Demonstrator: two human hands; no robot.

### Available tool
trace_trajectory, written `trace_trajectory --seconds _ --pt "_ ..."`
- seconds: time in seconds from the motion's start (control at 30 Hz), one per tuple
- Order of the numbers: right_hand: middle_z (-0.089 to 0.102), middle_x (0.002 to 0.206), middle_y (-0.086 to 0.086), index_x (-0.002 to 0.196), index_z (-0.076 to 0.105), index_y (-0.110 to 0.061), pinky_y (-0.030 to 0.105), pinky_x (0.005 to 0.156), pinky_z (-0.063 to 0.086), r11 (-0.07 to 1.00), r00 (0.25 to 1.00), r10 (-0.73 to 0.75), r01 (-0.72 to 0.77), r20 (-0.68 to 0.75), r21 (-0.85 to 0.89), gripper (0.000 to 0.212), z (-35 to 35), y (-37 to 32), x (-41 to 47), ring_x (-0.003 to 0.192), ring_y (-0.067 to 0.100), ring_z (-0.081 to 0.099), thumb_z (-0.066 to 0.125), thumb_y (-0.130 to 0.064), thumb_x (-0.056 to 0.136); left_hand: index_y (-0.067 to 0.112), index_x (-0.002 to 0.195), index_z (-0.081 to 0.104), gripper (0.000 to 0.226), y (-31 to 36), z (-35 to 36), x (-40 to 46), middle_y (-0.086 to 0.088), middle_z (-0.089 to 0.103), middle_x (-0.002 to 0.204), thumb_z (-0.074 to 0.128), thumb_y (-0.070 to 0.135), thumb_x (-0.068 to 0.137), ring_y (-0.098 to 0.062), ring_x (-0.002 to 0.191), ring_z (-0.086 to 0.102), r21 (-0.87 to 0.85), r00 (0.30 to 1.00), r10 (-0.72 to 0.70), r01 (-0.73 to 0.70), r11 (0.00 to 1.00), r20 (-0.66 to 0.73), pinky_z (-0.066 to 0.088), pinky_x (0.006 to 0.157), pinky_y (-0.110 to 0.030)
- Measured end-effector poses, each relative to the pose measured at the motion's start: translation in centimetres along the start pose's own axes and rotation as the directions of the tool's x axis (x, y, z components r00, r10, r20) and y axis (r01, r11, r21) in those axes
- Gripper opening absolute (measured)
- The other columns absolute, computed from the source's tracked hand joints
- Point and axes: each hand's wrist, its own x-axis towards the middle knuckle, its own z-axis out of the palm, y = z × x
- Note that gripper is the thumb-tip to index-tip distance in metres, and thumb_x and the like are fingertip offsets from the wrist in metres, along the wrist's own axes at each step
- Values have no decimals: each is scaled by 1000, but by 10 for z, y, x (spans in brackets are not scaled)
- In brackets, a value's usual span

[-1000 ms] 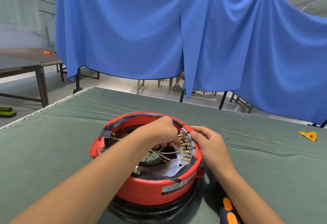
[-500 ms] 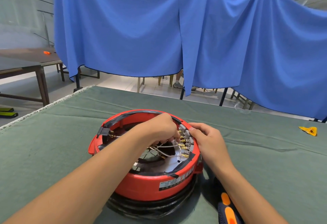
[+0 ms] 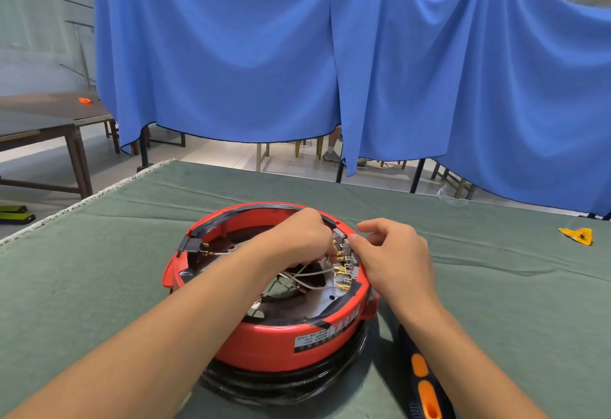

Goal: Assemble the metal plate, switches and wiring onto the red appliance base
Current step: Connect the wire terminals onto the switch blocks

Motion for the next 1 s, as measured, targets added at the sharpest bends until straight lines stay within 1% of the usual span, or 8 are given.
trace_trajectory --seconds 0.07,0.17,0.23,0.3,0.37,0.43,0.67,1.0 --pt "67 86 -11 108 69 -26 28 71 43 1000 1000 1 -1 -20 -25 24 -2 -1 -1 92 14 62 66 -37 86 -1 80 71 20 2 2 -2 -8 48 60 55 8 90 -18 48 37 14 1000 21 -20 1000 -14 29 46 -24" --pt "64 84 -12 103 70 -27 27 68 39 999 999 0 -2 -34 -32 21 -2 -3 -2 84 12 57 67 -37 86 9 68 68 27 1 5 -4 -2 48 54 53 8 91 -15 50 40 58 998 56 -54 997 -33 31 49 -26" --pt "62 82 -12 101 69 -27 26 66 38 999 999 -6 4 -37 -35 19 -1 -3 -2 83 11 56 67 -37 86 3 74 69 25 0 6 -3 -3 47 56 52 8 91 -16 51 40 40 997 53 -51 998 -62 31 50 -26" --pt "64 83 -12 98 69 -27 26 65 40 999 999 -6 5 -35 -34 16 -1 -4 -2 85 11 59 67 -37 85 -3 80 69 24 1 6 -1 -5 48 58 51 8 91 -17 52 40 18 996 45 -44 999 -77 31 52 -26" --pt "67 84 -11 94 69 -28 28 68 45 1000 999 -7 6 -33 -31 13 -1 -4 -1 88 13 62 68 -37 84 3 66 62 28 2 7 -2 -4 44 55 50 9 91 -16 50 37 46 997 45 -41 998 -70 29 49 -26" --pt "67 84 -12 92 68 -28 30 72 49 1000 999 -11 10 -31 -29 11 0 -3 0 88 14 63 69 -36 83 8 62 52 30 2 10 -3 -2 39 54 48 9 92 -15 49 34 76 997 39 -34 997 -72 27 47 -26" --pt "67 81 -11 84 66 -29 29 68 48 999 999 -26 25 -47 -31 6 0 -2 2 85 14 62 70 -34 83 10 60 43 31 7 14 -3 -3 36 56 45 9 91 -16 50 33 89 996 20 -12 996 -90 25 47 -26" --pt "63 76 -15 82 60 -31 36 75 52 998 999 -11 13 -37 58 11 2 1 2 83 15 63 70 -35 81 10 58 43 33 7 12 -2 -2 36 52 48 10 91 -16 46 30 32 993 0 4 999 -122 24 45 -24"
